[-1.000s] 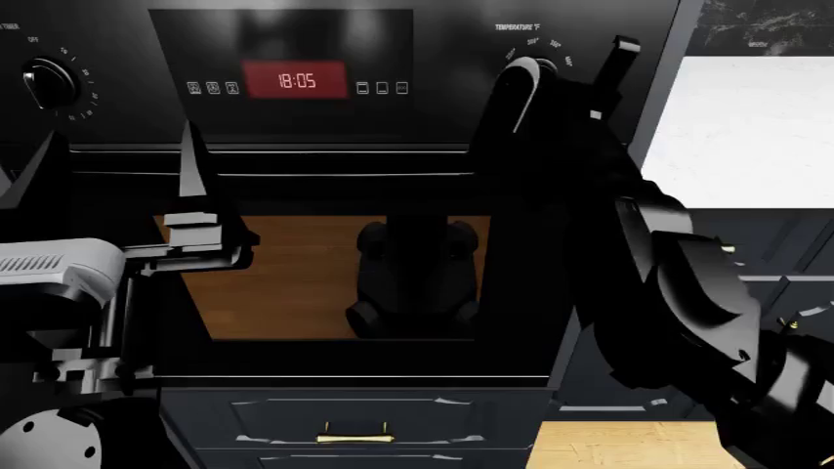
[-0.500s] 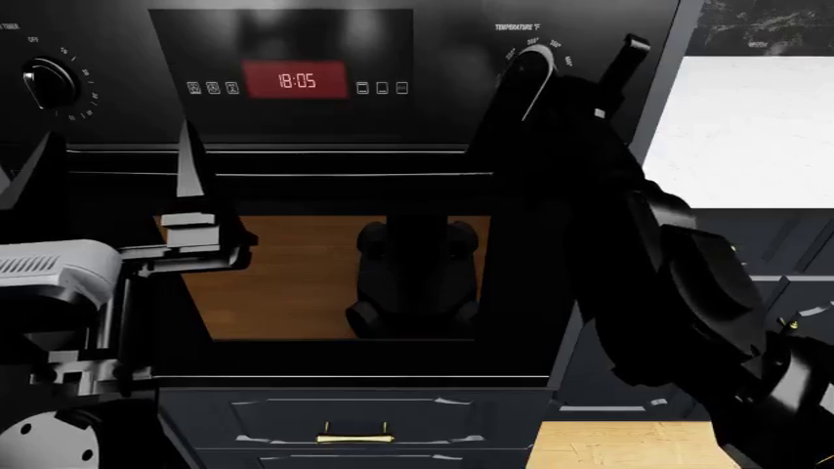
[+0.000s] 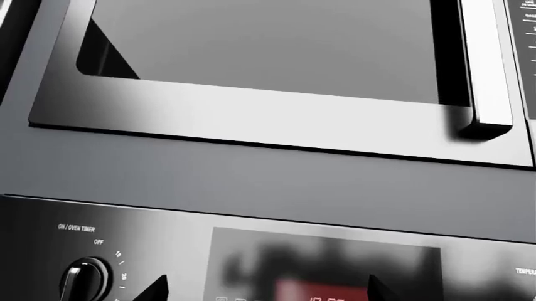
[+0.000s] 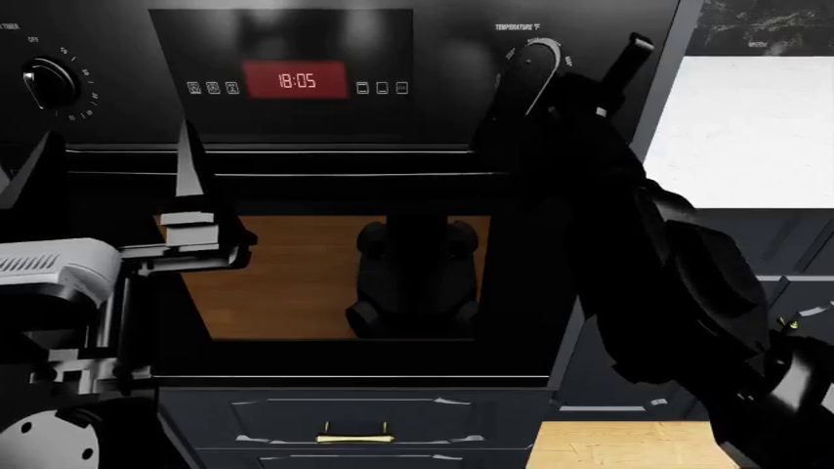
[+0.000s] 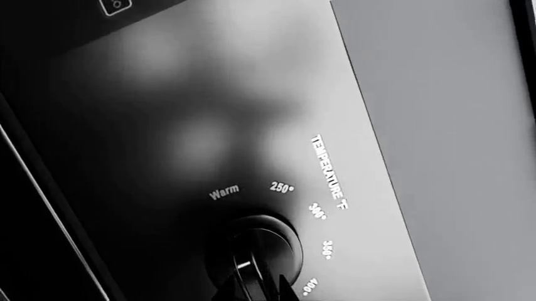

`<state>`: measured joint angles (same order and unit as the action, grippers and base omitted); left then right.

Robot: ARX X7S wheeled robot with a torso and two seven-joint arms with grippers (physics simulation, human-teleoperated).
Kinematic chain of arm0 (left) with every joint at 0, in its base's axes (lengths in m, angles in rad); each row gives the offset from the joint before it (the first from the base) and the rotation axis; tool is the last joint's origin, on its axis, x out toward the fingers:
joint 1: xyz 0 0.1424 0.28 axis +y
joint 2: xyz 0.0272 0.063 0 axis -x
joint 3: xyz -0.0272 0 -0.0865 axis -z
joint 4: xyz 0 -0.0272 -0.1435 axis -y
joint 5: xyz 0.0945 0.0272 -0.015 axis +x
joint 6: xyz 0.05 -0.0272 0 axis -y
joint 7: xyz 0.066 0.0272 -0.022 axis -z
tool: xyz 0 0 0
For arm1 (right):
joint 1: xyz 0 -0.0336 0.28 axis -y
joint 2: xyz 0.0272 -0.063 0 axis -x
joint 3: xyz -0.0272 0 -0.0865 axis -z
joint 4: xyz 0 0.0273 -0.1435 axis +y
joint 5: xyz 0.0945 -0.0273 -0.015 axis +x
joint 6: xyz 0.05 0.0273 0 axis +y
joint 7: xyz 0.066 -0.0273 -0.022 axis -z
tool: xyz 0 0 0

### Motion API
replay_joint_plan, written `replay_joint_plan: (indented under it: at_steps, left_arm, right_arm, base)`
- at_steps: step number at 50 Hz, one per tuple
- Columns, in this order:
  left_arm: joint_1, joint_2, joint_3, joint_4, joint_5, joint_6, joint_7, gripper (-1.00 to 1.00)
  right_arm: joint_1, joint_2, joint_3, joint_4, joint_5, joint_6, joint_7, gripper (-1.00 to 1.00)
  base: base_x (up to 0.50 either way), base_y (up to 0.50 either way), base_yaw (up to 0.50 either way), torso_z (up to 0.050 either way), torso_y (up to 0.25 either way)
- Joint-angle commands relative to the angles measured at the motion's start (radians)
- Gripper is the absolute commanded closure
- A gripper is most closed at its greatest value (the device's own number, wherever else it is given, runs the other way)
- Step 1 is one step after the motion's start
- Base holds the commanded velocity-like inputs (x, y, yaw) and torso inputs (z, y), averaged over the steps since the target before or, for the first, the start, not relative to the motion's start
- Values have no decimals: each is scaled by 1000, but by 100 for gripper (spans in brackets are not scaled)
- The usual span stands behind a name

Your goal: Preheat the oven by turning the temperature knob.

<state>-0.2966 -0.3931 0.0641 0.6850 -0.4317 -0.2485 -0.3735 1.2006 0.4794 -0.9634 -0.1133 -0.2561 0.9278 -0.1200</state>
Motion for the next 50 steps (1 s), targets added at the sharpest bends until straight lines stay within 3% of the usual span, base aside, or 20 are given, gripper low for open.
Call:
replay_joint_plan:
  at_steps: [1,25,50]
  left_arm:
    - [-3,-3,0,-4,-3,2,-2,-100]
    - [-4,-9,3,-3,-10,1,-10,-100]
    - [2,-15,6,-1,-11,7,-17,-100]
  right_arm:
    - [20,-17,3,-5,-18,-3,-2,100]
    - [-41,-67,165,11,87,-26,49,100]
    - [-79,-88,247,-4,139,-32,74,100]
  base:
    - [0,3,3,0,0]
    - [4,1,4,0,0]
    - [3,1,3,0,0]
